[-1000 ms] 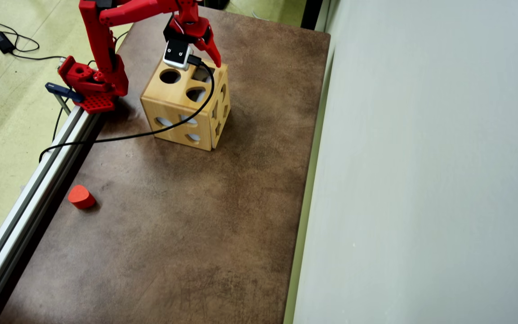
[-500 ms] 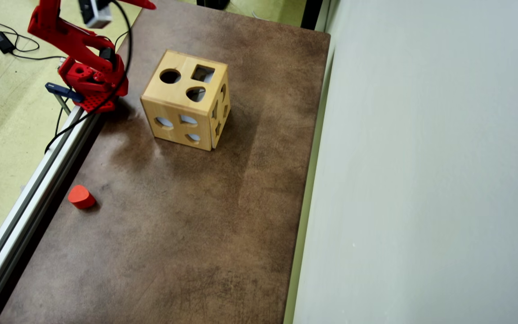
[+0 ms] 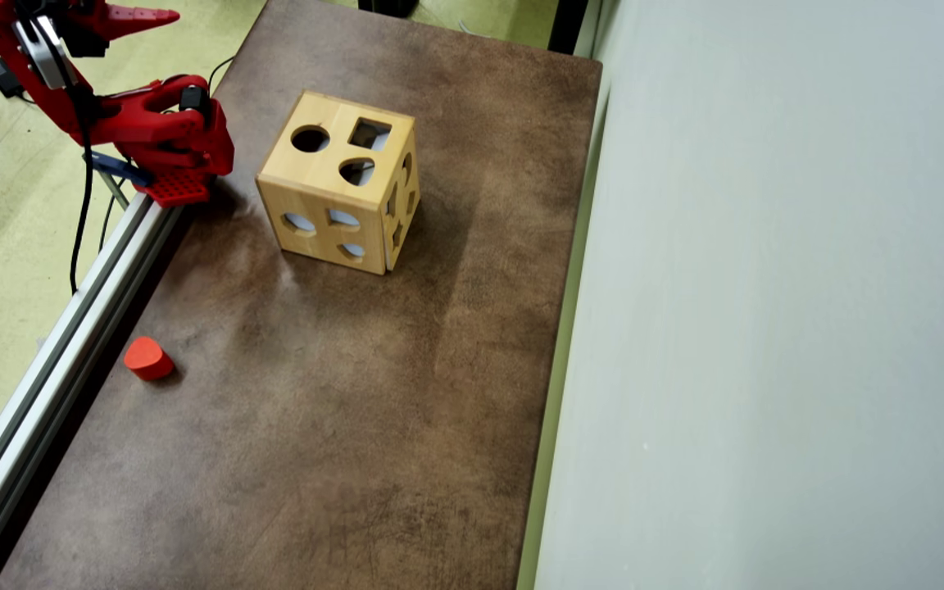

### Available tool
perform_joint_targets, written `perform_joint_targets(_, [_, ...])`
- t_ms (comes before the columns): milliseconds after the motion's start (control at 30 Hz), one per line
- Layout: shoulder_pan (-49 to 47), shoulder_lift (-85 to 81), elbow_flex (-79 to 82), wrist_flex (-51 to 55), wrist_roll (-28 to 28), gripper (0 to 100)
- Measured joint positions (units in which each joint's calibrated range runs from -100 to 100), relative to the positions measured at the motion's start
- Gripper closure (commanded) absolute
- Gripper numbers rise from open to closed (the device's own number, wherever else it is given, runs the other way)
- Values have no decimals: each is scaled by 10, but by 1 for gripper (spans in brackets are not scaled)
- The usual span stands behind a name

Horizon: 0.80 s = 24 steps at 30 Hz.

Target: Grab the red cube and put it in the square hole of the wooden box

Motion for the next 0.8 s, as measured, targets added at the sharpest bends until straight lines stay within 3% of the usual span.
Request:
perform_joint_targets(267, [122,-3,46,0,0,71])
perform_joint_targets(500, [134,-3,50,0,1,100])
perform_joint_targets(800, [134,-4,50,2,1,97])
